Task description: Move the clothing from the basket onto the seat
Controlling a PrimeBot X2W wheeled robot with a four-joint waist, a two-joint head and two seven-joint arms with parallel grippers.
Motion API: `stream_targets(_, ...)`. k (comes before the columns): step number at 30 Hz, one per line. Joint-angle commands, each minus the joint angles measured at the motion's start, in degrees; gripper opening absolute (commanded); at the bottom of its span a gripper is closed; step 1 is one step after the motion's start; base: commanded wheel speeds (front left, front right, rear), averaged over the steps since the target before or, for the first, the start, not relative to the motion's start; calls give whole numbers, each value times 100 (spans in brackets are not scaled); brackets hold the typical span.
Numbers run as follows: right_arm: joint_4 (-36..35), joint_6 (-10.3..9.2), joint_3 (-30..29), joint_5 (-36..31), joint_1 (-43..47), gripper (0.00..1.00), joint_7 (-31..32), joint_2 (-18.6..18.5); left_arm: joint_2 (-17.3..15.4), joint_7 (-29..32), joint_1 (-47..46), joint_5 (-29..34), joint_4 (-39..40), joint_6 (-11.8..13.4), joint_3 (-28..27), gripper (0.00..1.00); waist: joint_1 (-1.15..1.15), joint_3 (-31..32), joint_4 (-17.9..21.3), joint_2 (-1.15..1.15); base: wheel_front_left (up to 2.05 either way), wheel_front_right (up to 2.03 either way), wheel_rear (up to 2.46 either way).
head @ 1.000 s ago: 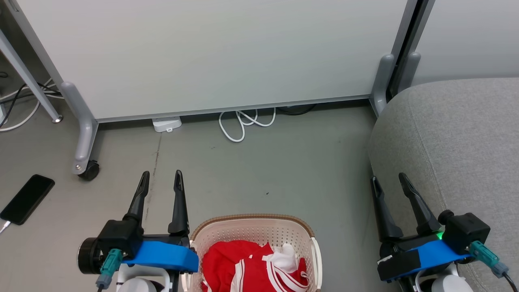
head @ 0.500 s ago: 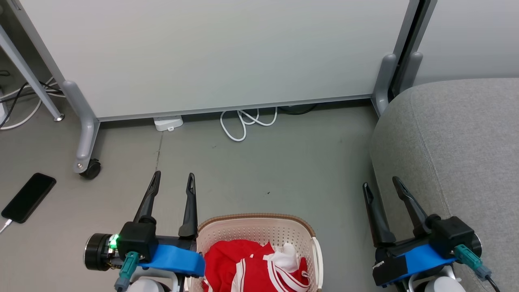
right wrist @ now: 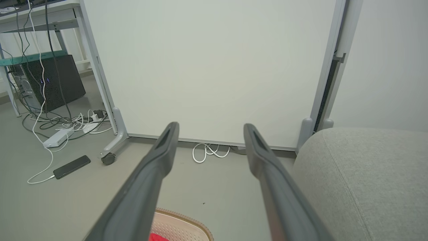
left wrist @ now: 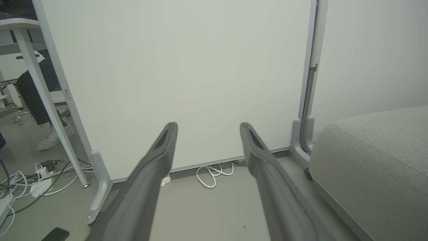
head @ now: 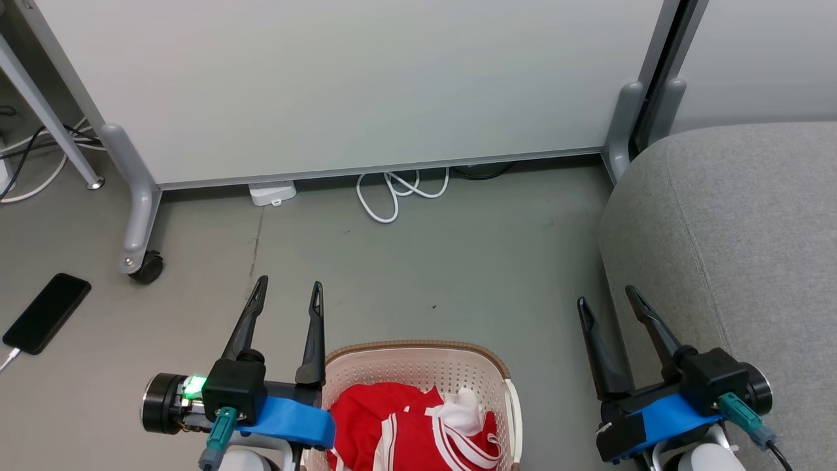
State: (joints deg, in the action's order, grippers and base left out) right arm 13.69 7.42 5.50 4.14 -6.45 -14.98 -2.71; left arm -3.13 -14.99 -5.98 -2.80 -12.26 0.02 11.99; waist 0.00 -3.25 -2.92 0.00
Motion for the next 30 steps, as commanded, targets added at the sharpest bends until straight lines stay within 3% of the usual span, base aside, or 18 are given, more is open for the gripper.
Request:
stream_targets(1, 20, 13, 8, 1, -52, 100, -32, -31, 4, -30, -63, -19, -16, -13, -10, 100, 0, 0, 6, 0, 0, 0, 0)
stream_targets(14, 76, 13, 23, 48, -120, 100, -32, -31, 14, -29, -111, -59, -63, -68, -34, 100, 0, -65, 16, 0, 0, 0, 0)
stream_targets(22, -82, 13, 38, -8, -277, 100, -29, -30, -83, -27, -470, 52, -468, -416, 140, 100, 0, -318, 130, 0, 0, 0, 0)
stream_targets(30, -317, 13, 2, -67, -691, 100, -27, -28, -194, -24, -1332, 151, -1213, -674, 566, 100, 0, -983, 435, 0, 0, 0, 0)
